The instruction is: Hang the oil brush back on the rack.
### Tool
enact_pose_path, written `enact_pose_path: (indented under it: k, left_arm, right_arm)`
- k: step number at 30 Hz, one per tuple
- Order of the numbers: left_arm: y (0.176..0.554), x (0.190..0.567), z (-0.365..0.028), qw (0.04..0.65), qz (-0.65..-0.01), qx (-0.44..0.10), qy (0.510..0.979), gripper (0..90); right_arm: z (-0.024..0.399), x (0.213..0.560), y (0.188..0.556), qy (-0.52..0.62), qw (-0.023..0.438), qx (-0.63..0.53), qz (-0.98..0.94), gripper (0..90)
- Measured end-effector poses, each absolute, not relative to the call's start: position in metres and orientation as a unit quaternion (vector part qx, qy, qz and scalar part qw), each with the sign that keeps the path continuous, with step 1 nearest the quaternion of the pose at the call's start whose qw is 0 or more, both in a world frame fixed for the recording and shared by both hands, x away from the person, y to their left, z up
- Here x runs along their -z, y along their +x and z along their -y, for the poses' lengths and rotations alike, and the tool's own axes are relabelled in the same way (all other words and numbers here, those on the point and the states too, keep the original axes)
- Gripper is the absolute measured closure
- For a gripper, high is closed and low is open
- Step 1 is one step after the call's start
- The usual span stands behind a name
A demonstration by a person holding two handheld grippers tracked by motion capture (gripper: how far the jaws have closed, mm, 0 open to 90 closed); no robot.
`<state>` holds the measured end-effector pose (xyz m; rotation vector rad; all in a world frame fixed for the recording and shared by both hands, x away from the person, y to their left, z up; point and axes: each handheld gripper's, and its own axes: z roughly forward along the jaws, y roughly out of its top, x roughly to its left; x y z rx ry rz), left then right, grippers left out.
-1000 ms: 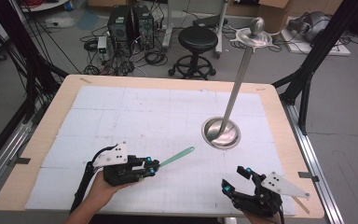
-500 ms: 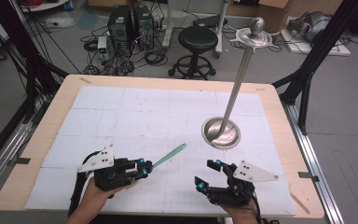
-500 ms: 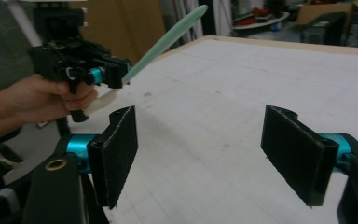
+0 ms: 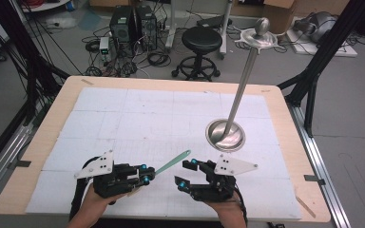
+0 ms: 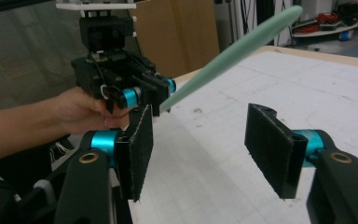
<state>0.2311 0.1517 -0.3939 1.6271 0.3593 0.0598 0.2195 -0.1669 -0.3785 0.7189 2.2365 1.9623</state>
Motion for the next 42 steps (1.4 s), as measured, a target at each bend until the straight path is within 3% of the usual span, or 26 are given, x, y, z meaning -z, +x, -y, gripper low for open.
enact_pose_path:
  k: [9,17,27,42]
  left_arm:
    - [0.229,0.394,-0.149,0.678,-0.146,-0.015,0.72,81.7]
    - [0.229,0.395,-0.148,0.675,-0.139,-0.013,0.725,81.6]
    - [0.229,0.396,-0.144,0.672,-0.137,-0.006,0.727,81.5]
    - [0.227,0.396,-0.142,0.668,-0.131,-0.009,0.733,81.5]
  right_arm:
    - [0.157,0.375,0.226,0.207,0.025,-0.641,-0.739,51.0]
    - [0.155,0.372,0.226,0.189,0.024,-0.65,-0.735,64.2]
    - [0.152,0.369,0.227,0.182,0.013,-0.659,-0.73,66.9]
    - [0.141,0.356,0.226,0.178,0.0,-0.645,-0.743,79.9]
